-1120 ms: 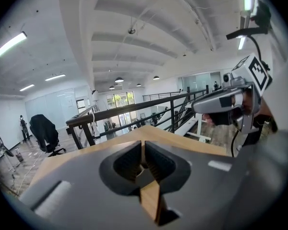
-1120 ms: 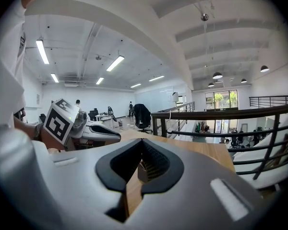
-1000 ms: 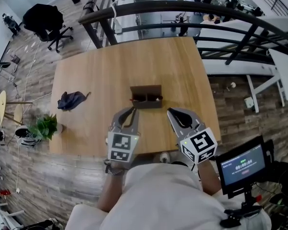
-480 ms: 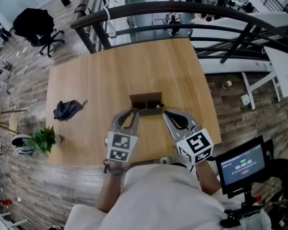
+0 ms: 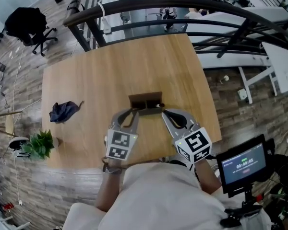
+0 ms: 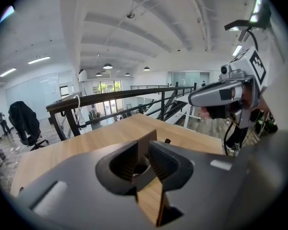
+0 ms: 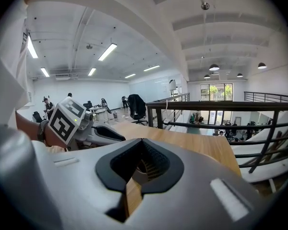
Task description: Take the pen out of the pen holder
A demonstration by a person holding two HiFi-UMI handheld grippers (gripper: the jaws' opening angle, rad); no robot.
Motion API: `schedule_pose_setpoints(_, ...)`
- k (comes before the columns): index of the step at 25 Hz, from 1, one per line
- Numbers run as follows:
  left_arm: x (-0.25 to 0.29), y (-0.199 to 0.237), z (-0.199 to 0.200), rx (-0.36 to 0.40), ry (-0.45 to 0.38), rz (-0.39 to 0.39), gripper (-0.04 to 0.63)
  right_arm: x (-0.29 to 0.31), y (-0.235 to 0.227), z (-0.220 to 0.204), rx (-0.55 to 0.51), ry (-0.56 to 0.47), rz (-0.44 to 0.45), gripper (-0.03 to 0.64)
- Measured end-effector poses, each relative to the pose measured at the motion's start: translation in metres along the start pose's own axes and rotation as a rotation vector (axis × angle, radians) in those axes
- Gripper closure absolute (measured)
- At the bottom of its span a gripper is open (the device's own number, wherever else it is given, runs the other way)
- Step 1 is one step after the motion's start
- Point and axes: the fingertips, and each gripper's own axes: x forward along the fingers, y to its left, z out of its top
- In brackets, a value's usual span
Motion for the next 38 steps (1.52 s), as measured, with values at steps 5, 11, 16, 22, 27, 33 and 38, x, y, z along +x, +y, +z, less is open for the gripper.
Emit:
schedule_pose_setpoints(5,0.005,0.003,-0.006,-0.007,0.018,-0.017,0.526,0.006,0.000,-0.001,0.004,0.015,-0.004,0.614)
schedule_pose_setpoints(11,0.013,0.010,-0.017,-0.019,0.050,-0.046,0.514,0.014,-0.003,-0.002,0.009,0.034,-0.012,0.614)
schedule_pose_setpoints(16,0.019,0.009,-0.031,-0.021,0.091,-0.074,0.489,0.020,-0.004,-0.007,0.013,0.055,-0.011,0.614)
schedule_pose_setpoints(22,0.029,0.011,-0.057,-0.042,0.149,-0.098,0.482,0.027,-0.006,-0.009,0.023,0.068,-0.008,0.614)
schedule_pose_setpoints(27,0.036,0.015,-0.069,-0.059,0.186,-0.120,0.476,0.031,-0.008,-0.014,0.031,0.085,-0.011,0.614)
schedule_pose_setpoints(33,0.045,0.014,-0.087,-0.063,0.224,-0.138,0.474,0.035,-0.009,-0.018,0.037,0.100,-0.011,0.614)
schedule_pose_setpoints(38,0.047,0.015,-0.094,-0.060,0.245,-0.142,0.474,0.039,-0.007,-0.020,0.038,0.109,-0.004,0.614)
